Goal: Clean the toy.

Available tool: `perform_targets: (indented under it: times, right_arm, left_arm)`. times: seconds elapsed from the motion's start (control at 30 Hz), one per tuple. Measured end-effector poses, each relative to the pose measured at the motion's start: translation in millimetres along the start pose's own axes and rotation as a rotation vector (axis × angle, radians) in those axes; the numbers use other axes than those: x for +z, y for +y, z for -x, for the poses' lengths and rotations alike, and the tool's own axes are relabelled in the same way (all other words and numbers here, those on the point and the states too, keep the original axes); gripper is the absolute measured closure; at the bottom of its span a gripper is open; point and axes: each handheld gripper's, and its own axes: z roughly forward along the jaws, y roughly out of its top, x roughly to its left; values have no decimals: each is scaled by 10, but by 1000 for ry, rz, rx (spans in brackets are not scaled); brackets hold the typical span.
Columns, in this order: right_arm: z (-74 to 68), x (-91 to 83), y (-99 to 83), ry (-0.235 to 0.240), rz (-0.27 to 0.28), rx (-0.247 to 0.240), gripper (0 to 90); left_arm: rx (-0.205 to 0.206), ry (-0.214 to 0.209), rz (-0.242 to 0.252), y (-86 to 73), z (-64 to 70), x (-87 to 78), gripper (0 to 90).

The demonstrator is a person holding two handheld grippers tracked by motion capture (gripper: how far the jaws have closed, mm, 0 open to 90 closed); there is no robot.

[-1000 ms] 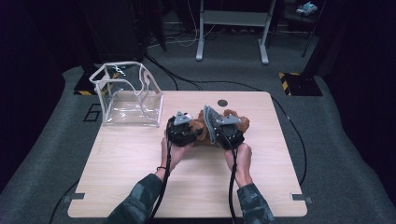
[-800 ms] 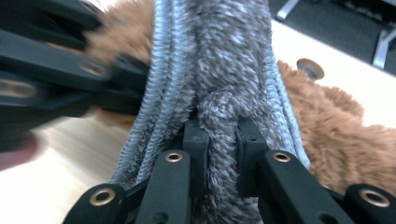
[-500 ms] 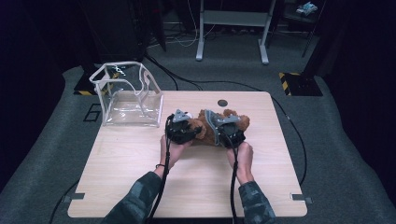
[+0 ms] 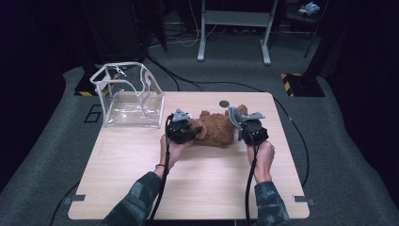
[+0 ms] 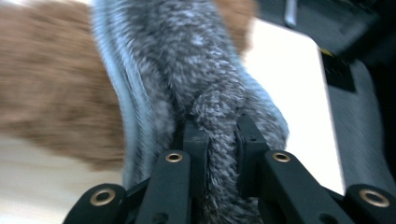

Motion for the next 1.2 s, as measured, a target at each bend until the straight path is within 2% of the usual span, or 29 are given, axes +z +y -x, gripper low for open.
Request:
perform_targets:
  times: [0.07, 0.1, 0.17, 0.2, 0.27, 0.3, 0.37, 0.47, 0.57, 0.6, 0.77, 0.8, 0.9, 0.93, 1.0, 1.07, 1.13, 1.2]
  right_arm:
    - [-177, -79, 54, 81, 43, -25, 783]
    - [-311, -116, 91, 136, 50, -38, 783]
    - [-522, -128, 147, 209, 55, -83, 782]
    - [-597, -117, 166, 217, 41, -94, 783]
    - [-703, -49, 190, 220, 27, -118, 783]
    - [-715, 8, 191, 221, 10, -110, 782]
    - [-687, 18, 172, 231, 12, -89, 782]
    - [-652, -75, 135, 224, 22, -80, 782]
    - [-628, -225, 105, 226, 59, -90, 782]
    - [-633, -291, 94, 230, 69, -93, 782]
    - [-736, -486, 117, 223, 102, -128, 781]
    - [-759, -500, 131, 218, 104, -146, 781]
    - [-844, -369, 179, 215, 73, -151, 780]
    - [-875, -261, 196, 211, 47, -138, 780]
    - [-904, -74, 222, 176, 13, -147, 778]
    - [-892, 54, 247, 184, 11, -137, 775]
    - [-890, 96, 281, 158, 7, -141, 775]
    - [-870, 107, 299, 162, 5, -130, 774]
  left_arm:
    - [3, 4, 2, 9, 17, 11, 702]
    - [6, 2, 0, 10, 20, 12, 703]
    - [8, -1, -3, 11, 30, 15, 703]
    - [6, -6, -1, 11, 34, 15, 704]
    - [9, -13, -2, 11, 47, 5, 707]
    - [13, -15, -5, 14, 54, -2, 708]
    - [21, -22, -5, 18, 71, -15, 709]
    - [29, -33, -1, 34, 104, -46, 709]
    - [49, -45, 1, 67, 137, -110, 709]
    - [42, -51, 5, 75, 146, -129, 708]
    - [46, -87, 16, 121, 178, -258, 708]
    - [26, -97, 14, 110, 162, -259, 707]
    - [-4, -85, 6, 62, 82, -220, 699]
    - [-15, -83, 2, 46, 61, -203, 693]
    - [-27, -63, -6, 11, -4, -174, 662]
    - [-12, -58, -11, -4, -44, -181, 615]
    - [11, -32, -11, -28, -68, -224, 537]
    - [32, -8, -8, -67, -96, -278, 451]
